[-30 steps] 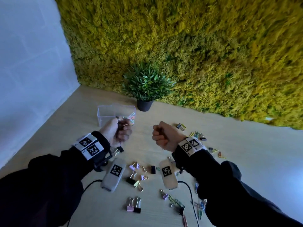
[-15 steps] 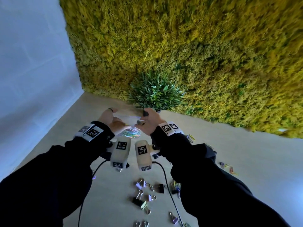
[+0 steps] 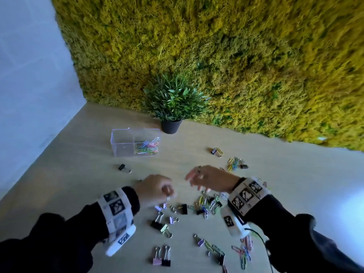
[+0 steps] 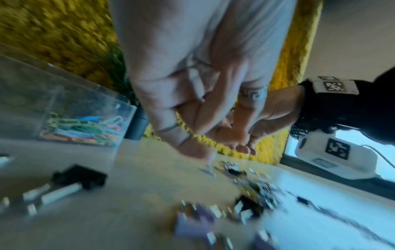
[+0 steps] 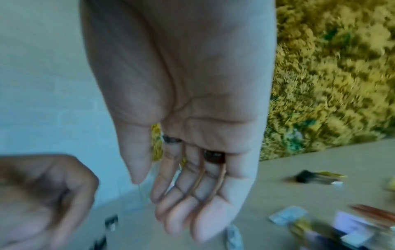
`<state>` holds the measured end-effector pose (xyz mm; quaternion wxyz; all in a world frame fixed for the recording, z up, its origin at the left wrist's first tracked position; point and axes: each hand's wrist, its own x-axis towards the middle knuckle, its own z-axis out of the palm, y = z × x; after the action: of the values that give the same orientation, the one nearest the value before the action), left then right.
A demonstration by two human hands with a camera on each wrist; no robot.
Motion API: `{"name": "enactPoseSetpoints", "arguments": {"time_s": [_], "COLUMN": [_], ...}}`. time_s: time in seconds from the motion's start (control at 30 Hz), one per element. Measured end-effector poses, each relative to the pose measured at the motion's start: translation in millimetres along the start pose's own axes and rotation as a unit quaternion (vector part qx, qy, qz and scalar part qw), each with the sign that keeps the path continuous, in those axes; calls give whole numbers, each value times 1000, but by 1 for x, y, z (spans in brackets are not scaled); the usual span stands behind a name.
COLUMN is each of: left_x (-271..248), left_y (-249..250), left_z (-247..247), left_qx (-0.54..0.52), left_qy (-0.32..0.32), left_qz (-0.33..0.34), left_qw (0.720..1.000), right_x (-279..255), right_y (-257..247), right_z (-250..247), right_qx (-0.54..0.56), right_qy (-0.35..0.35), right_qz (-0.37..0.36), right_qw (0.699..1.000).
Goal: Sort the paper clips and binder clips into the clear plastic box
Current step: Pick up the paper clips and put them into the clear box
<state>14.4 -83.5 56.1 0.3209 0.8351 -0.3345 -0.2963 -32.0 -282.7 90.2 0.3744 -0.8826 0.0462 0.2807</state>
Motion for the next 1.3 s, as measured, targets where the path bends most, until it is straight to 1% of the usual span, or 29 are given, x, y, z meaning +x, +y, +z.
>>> {"name": "enactPoseSetpoints", "arguments": {"time_s": [0.03,0.07,0.17,0.23,0.3,0.43,0.5,0.57,0.63,0.67,0.73,0.83,0.9,1.1,1.23,1.3], "left_x": [-2,-4,-8,-9,-9,-9,-11,-13,-12,-9,6,26,34,41,38,36], "left_y": [-2,-2,1,2,1,-2,-2,2,11,16,25,34,37,33,35,35], "left_z": [13,24,50,58,63,66,63,63,64,67,72,80,84,85,84,82], "left_qx": [61,102,189,224,219,195,195,211,239,247,259,278,268,220,239,247], "left_qy": [-21,-37,-60,-58,-51,-34,-16,19,52,59,50,1,-25,-14,-28,-34], "left_qz": [11,19,27,17,7,-15,-24,-22,-7,0,13,19,12,11,13,15], "left_qw": [998,994,980,973,974,980,980,977,970,967,964,960,963,975,971,968], "right_x": [-5,-10,-21,-24,-25,-20,-19,-19,-21,-22,-24,-29,-32,-38,-36,-34], "right_y": [15,29,54,60,63,71,73,76,80,82,84,84,86,87,84,84], "right_z": [6,12,20,25,29,36,36,37,39,40,40,39,39,44,47,50], "right_qx": [-76,-126,-177,-196,-225,-246,-263,-270,-251,-237,-220,-209,-199,-230,-274,-318], "right_qy": [4,17,77,87,73,43,47,58,71,77,86,102,114,129,119,110], "right_qz": [-6,-16,-39,-65,-79,-73,-64,-60,-64,-73,-83,-80,-70,-43,-32,-19], "right_qw": [997,992,980,974,968,966,962,959,963,966,968,969,971,964,954,942]}}
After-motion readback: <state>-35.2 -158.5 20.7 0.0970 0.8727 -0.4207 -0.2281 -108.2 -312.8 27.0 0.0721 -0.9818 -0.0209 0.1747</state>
